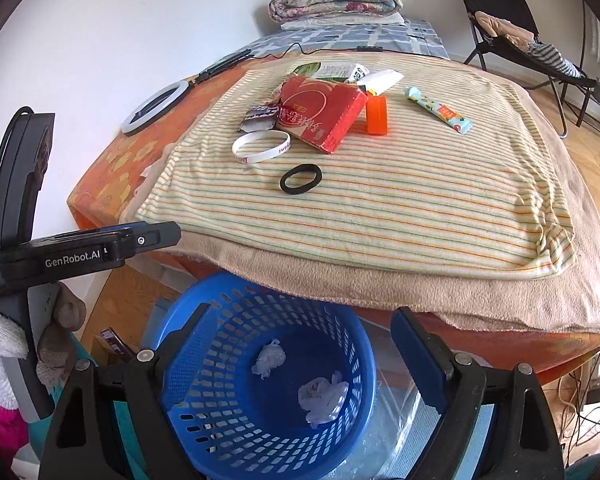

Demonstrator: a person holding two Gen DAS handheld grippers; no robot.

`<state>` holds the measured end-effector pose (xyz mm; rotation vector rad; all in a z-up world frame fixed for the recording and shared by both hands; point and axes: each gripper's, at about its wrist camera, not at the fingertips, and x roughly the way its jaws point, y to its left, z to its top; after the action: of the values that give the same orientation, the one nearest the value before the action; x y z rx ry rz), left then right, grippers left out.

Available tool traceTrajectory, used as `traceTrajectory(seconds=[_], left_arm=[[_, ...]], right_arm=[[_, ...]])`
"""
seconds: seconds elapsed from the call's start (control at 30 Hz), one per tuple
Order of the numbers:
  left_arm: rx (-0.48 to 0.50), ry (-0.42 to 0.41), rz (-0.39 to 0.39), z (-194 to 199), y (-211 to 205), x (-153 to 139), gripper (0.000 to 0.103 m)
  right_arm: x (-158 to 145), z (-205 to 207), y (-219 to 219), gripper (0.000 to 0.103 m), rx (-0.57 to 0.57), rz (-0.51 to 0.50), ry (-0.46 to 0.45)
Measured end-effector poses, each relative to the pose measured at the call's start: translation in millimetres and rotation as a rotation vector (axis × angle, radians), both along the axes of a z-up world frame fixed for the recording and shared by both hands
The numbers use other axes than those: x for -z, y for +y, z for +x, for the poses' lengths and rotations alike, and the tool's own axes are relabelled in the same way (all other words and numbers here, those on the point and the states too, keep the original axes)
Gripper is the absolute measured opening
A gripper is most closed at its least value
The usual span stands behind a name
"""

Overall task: Collect trash
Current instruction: 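Grasp the white wristband with the left gripper while the right gripper grasps the black hair tie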

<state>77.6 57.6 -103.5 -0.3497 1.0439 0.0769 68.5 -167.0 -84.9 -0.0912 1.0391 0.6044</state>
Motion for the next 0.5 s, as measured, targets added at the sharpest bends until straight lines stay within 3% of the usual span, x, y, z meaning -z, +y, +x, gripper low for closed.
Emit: traceTrajectory(seconds=[0.3,0.5], left_arm=[[-0.006,0.013,-0.022,42.1,13.9,5.6,0.060],[-0.009,0.023,-0.029,66.0,19.8,10.5,0.054]], right_arm=[[-2.2,26.6,20.1,0.090,-0.025,0.014,-0.015],[1.3,46.6,36.1,0.085,-0.039,0.016,-0.014]])
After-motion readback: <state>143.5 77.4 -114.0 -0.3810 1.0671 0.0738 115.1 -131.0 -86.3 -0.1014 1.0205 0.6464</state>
